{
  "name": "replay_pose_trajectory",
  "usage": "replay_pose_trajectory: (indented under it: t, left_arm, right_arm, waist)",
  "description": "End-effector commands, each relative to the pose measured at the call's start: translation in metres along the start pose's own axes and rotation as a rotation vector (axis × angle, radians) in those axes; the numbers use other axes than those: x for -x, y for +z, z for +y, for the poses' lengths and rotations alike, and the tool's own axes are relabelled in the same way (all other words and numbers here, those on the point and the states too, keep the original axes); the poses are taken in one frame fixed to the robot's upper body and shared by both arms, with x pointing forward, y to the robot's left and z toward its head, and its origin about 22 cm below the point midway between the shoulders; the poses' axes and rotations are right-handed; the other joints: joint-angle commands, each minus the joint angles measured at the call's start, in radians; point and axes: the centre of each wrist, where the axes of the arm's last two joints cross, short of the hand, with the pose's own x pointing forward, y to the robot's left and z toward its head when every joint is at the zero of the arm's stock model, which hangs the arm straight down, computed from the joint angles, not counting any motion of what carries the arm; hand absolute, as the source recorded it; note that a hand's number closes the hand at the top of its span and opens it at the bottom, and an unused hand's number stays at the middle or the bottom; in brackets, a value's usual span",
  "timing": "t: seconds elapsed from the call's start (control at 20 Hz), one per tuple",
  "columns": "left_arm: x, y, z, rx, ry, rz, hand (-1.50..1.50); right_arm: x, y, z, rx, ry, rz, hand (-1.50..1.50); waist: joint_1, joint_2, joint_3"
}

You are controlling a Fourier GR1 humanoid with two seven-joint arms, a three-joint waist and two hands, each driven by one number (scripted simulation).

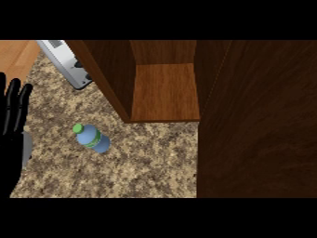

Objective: Pick up the bottled water, place it into the cabinet and close the cabinet

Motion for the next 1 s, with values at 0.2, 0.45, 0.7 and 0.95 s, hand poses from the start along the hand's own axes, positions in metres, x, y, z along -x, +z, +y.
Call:
replay_pose_trajectory:
  t: [0.2,0.45,0.7,0.95]
  left_arm:
    - [-0.01,0.015,-0.018,-0.337,-0.204,0.041,-1.5]
    - [-0.004,0.017,-0.04,-0.552,0.01,0.189,-1.5]
    - [-0.028,0.042,-0.08,-0.564,0.031,0.196,-1.5]
    - [-0.038,0.046,-0.106,-0.576,0.029,0.194,-1.5]
  right_arm:
    - [-0.004,0.035,-0.009,-0.004,0.019,0.093,-1.5]
    - [-0.018,0.061,0.01,-0.115,-0.18,0.178,-1.5]
    - [-0.053,0.076,0.002,-0.125,-0.181,0.172,-1.5]
    - [-0.084,0.1,0.0,-0.127,-0.182,0.173,-1.5]
  waist:
    - [0.001,0.007,-0.034]
    - [-0.017,0.007,-0.035]
    - [0.0,0.008,-0.036]
    - [-0.009,0.008,-0.035]
